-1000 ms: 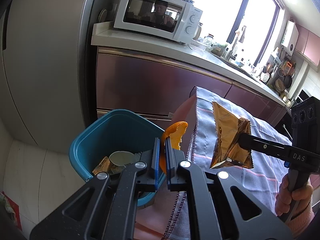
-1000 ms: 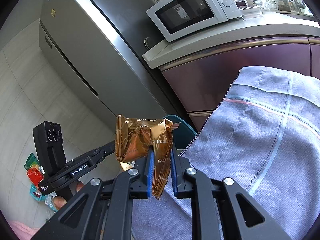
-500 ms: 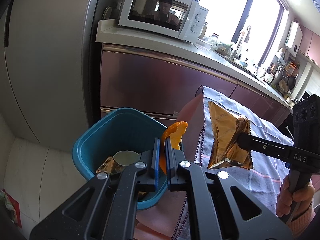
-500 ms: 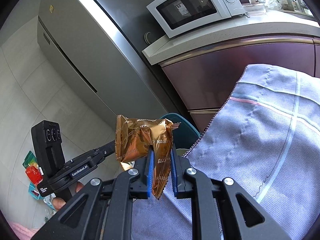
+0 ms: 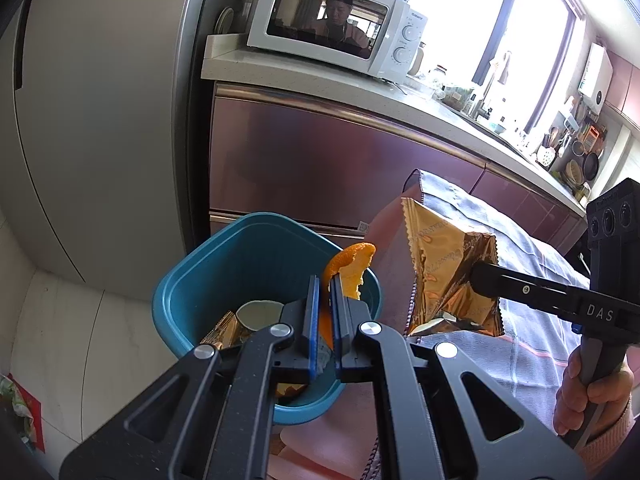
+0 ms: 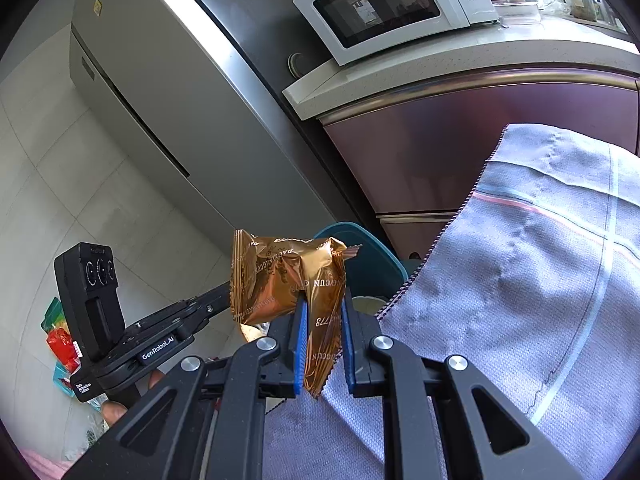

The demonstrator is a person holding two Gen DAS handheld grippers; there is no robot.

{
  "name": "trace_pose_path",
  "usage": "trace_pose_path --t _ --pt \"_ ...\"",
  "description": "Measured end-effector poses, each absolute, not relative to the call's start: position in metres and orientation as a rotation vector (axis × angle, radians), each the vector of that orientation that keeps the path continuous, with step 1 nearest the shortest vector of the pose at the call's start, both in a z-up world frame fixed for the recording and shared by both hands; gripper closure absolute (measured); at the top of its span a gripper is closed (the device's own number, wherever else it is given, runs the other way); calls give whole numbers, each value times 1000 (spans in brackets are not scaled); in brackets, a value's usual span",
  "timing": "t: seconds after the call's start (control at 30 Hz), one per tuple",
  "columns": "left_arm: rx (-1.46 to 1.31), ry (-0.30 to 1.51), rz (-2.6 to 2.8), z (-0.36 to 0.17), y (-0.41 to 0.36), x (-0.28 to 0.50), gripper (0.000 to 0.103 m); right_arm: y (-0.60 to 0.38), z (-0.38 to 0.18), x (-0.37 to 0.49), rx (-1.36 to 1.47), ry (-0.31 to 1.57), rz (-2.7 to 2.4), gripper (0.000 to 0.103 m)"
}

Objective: Collect trash
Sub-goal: 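Lower both held items over the teal bin opening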

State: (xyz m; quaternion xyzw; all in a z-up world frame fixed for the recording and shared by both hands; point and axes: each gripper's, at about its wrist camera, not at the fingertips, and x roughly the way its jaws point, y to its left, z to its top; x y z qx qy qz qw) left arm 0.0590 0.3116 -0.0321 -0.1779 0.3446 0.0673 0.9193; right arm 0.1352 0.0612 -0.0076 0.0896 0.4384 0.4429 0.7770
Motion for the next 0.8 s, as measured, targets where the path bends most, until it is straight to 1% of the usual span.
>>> trace_pose_path --t 0.8 --pt "-377 739 171 -47 317 65 96 93 -21 146 135 997 935 88"
